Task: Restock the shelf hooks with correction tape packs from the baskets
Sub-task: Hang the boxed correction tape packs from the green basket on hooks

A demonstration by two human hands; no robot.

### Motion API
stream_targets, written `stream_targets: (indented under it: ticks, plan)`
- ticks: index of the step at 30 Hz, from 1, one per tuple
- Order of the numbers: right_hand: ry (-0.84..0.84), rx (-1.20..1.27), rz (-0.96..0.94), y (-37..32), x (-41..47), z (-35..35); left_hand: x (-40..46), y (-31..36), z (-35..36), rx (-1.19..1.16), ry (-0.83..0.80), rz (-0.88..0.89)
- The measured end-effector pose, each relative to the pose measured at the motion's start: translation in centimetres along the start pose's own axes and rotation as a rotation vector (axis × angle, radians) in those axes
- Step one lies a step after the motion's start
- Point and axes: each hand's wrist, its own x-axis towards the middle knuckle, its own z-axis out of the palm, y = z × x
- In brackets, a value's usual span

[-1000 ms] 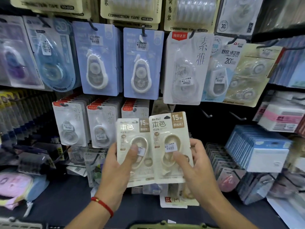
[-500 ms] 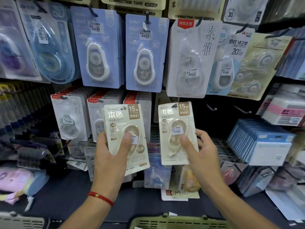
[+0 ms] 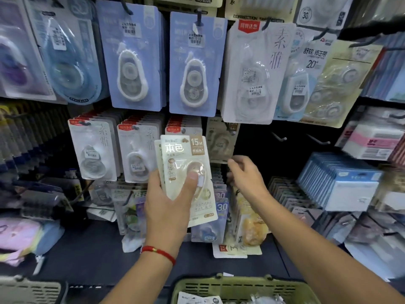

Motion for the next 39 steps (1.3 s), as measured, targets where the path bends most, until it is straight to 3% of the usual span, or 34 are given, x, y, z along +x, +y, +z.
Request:
stream_targets:
  ticks: [2, 5, 17, 21, 31, 39]
  plan:
    - [-0.138, 0.206, -0.057, -0.6, -3.7, -0.9, -0.2, -0.2, -0.1, 0.006, -0.029, -0.018]
    - [-0.323, 0.269, -0.139, -1.8, -7.9, -1.2, -0.7, -0.6, -0.1, 0.049, -0.065, -0.041]
    - [-0.168, 0.351, -0.04, -2.0, -9.3, -2.8, -1.0, -0.9, 0.7, -0.068, -0.121, -0.124]
    - [-0.036, 0.397, -0.057, -2.1, -8.6, -3.8, -0.3, -1.1, 0.2, 0.004, -0.031, -0.088]
    - [0.01, 0.428, -0.112, -1.7, -7.2, -3.6, 0.3, -0.9, -0.5, 0.04, 0.08, -0.03]
    - [0.145, 0.084, -0.118, 1.3, -1.9, -0.7, 0.1, -0.8, 0.0, -0.011, 0.083, -0.023]
